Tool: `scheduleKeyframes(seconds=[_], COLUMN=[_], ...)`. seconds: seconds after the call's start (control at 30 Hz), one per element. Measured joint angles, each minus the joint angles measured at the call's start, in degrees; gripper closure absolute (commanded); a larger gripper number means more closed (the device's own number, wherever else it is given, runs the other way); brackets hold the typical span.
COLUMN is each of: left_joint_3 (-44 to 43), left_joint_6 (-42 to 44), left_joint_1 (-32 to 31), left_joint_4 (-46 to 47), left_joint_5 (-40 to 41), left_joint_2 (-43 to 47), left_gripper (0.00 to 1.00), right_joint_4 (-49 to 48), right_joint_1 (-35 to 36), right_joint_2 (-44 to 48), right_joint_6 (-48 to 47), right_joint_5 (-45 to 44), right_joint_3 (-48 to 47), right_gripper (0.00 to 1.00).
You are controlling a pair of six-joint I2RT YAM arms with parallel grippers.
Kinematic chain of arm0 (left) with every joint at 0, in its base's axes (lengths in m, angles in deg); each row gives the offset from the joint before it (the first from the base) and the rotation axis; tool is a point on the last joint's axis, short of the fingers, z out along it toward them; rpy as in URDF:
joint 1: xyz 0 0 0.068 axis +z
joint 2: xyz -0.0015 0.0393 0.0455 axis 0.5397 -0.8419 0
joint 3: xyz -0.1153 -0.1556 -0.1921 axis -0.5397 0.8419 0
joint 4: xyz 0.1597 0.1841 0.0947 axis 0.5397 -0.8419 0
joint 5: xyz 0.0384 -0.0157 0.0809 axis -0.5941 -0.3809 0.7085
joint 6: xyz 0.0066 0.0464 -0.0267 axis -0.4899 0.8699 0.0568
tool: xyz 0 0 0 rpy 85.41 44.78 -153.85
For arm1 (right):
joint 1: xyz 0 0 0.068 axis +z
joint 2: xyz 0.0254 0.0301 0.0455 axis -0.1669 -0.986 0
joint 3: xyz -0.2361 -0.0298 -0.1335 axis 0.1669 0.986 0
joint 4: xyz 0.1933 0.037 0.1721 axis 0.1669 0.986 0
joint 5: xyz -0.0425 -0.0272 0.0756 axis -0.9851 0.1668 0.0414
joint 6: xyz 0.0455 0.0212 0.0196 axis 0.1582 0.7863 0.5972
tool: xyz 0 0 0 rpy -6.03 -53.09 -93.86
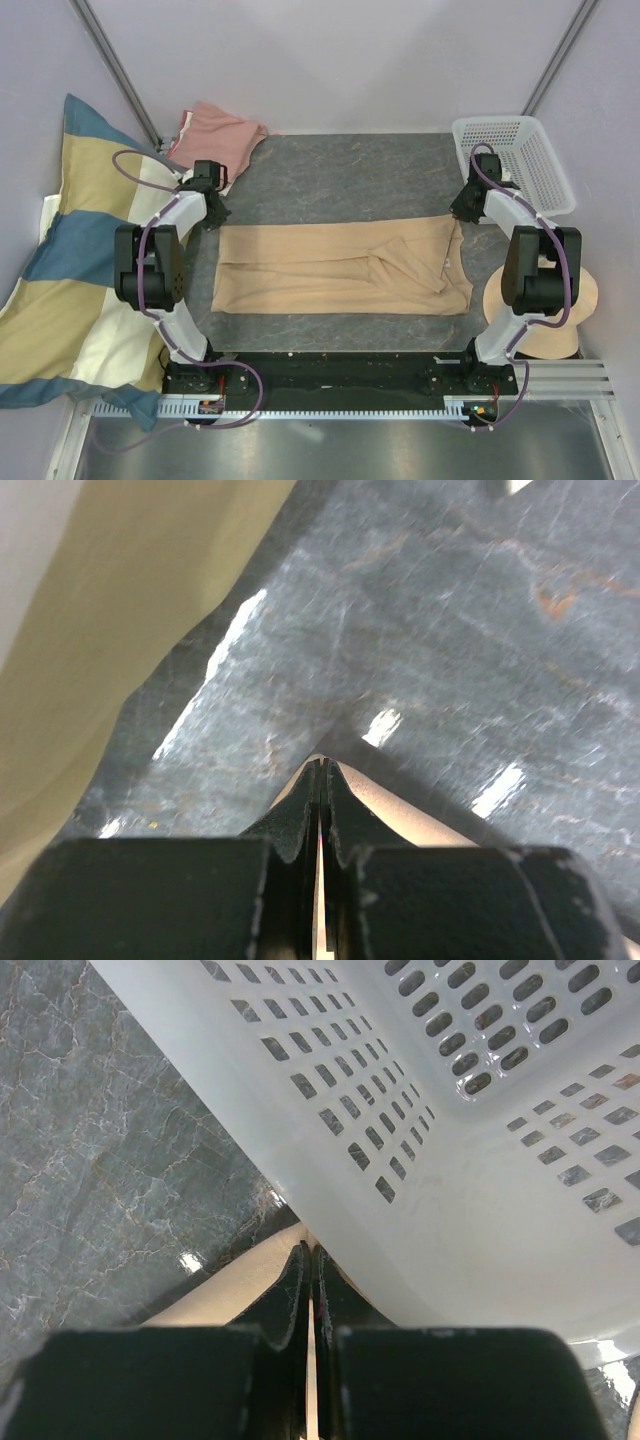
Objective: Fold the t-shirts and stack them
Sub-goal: Fold the other side of the tshirt into a rectangle
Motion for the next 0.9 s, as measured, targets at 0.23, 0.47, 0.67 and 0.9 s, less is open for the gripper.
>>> scheduleKeyframes(seconds=[0.23, 0.47, 0.67, 0.9], left_joint_3=[-5.2, -6.5, -6.5, -6.6], left_joint_6=[1.1, 1.9, 2.4, 3.3], left_joint_1=[0.0, 0.0, 0.0, 0.5], left_joint_4=[0.0, 0.0, 0.0, 0.0], left_joint_5=[-1.2, -1.2, -0.4, 1.0], left_joint_2=[-3.9, -4.7, -5.0, -5.0], left_gripper=[0.98, 0.95, 0.52, 0.28], right_joint_4=[0.0, 0.0, 0.0, -0.9], right_joint_1=[0.0, -0.1, -0.2, -0.3], right_joint_2=[-0.1, -0.1, -0.1, 0.9], right_joint_6=[0.0, 0.0, -0.1, -0.8], right_joint_5=[-0.2, -0.2, -0.3, 0.5], right_joint_3=[0.0, 0.0, -0.2, -0.3], right_gripper=[1.0, 1.0, 0.91, 0.53])
